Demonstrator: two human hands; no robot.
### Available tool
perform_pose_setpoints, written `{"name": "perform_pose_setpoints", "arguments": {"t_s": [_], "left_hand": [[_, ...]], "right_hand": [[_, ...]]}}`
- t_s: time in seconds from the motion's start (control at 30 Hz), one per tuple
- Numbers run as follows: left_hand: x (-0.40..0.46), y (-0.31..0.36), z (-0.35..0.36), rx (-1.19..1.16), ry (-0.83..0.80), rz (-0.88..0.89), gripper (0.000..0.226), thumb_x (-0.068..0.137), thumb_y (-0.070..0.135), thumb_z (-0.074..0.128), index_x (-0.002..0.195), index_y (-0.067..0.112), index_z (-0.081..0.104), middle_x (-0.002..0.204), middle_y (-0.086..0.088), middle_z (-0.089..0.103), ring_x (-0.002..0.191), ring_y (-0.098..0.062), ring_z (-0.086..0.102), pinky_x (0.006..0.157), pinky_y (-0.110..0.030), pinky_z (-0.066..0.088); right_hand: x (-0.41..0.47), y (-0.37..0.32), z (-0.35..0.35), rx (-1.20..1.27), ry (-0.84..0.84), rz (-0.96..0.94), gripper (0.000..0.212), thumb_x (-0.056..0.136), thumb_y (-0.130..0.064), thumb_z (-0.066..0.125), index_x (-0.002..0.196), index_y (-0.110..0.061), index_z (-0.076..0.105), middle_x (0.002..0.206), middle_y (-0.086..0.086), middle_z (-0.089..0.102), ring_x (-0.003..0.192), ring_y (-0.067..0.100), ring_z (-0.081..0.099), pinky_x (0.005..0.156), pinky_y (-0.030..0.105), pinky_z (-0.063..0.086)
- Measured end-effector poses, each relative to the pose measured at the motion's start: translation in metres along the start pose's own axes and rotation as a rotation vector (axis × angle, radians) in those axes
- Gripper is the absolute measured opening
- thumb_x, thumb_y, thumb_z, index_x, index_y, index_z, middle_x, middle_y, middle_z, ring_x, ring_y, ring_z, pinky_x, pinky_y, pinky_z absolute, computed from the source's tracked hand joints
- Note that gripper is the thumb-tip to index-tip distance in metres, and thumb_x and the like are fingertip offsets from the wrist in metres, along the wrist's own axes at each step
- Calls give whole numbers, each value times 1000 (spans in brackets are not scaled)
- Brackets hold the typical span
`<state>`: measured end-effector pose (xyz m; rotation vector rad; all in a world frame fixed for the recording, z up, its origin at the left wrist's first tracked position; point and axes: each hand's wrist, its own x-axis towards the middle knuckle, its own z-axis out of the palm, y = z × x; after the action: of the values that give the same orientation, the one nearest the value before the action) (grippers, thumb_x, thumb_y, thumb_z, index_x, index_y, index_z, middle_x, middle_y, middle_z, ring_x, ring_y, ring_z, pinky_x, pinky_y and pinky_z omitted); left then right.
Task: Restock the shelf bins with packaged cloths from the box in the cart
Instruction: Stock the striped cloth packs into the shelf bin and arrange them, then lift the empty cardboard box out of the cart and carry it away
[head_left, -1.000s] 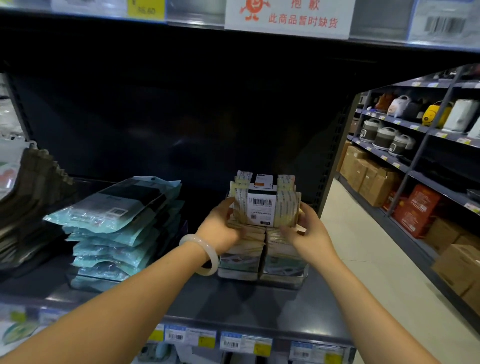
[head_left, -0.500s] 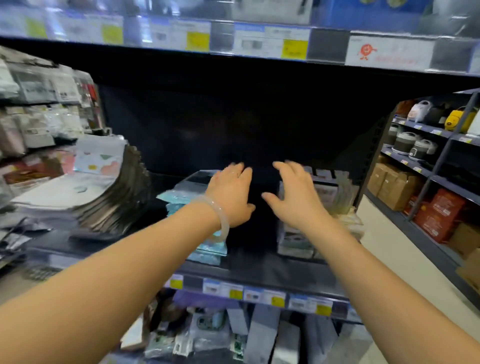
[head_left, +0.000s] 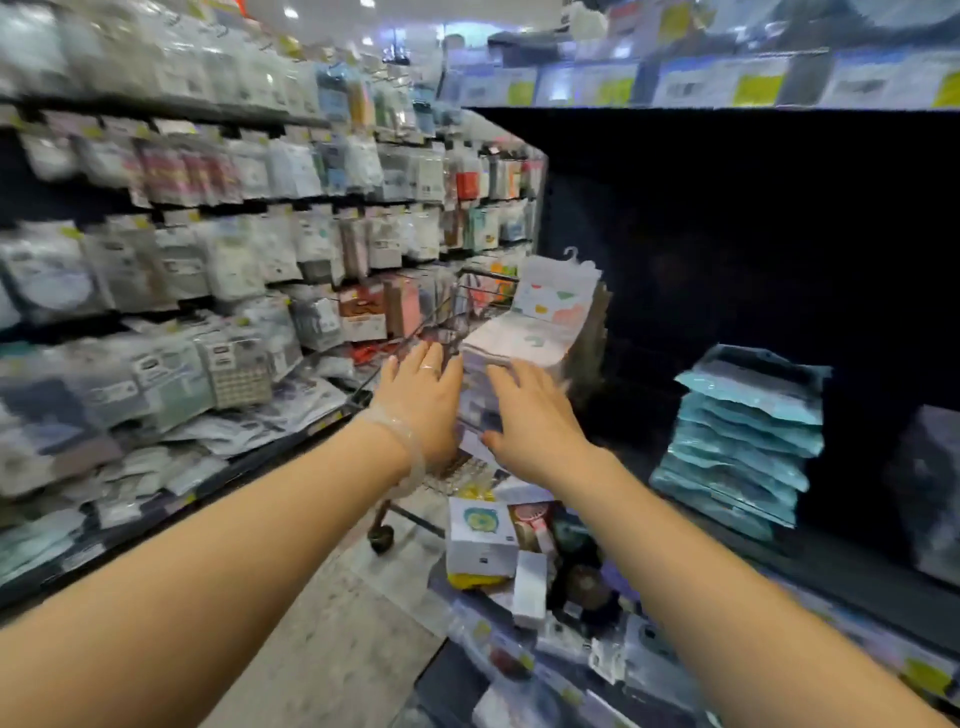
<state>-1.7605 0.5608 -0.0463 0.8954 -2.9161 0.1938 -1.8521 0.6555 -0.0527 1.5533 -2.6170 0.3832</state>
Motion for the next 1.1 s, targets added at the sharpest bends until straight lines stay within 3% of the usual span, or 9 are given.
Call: {"name": "perform_pose_setpoints", "arguments": {"t_s": [0.1, 0.23, 0.53, 0.83, 1.1], "left_hand": [[-19, -60, 24, 18, -65, -126, 82, 91, 36, 52, 151, 11, 2, 159, -11, -1, 148, -28, -4, 119, -46, 7], [-36, -126, 60, 28, -176, -271, 81, 93, 32, 51, 152, 12, 0, 160, -12, -2, 147, -29, -5, 120, -47, 6], [-3, -250, 126, 55, -294, -375, 76, 93, 29, 51, 151, 10, 5, 159, -14, 1, 147, -31, -2, 118, -46, 6], [115, -342, 159, 83, -337, -295, 76, 90, 28, 55, 149, 9, 11, 155, -16, 13, 145, -32, 8, 115, -47, 15], [253, -372, 208, 66, -380, -101, 80, 91, 28, 54, 151, 11, 4, 159, -16, -2, 147, -32, -3, 119, -47, 7]], "right_hand": [[27, -55, 35, -10, -72, -115, 64, 86, -31, 63, 139, -15, 31, 144, 12, 30, 135, 32, 25, 106, 43, 31], [61, -115, 80, -31, -166, -237, 65, 86, -33, 63, 138, -12, 30, 143, 13, 30, 135, 33, 25, 106, 42, 31], [171, -202, 170, -18, -263, -378, 63, 89, -34, 60, 139, -12, 29, 149, 13, 25, 140, 32, 19, 110, 42, 27], [299, -219, 223, -3, -334, -301, 64, 88, -34, 61, 140, -12, 30, 147, 13, 28, 140, 31, 20, 111, 41, 26], [408, -177, 259, -21, -373, -84, 62, 88, -34, 60, 138, -11, 32, 142, 13, 33, 135, 31, 26, 106, 42, 32]]}}
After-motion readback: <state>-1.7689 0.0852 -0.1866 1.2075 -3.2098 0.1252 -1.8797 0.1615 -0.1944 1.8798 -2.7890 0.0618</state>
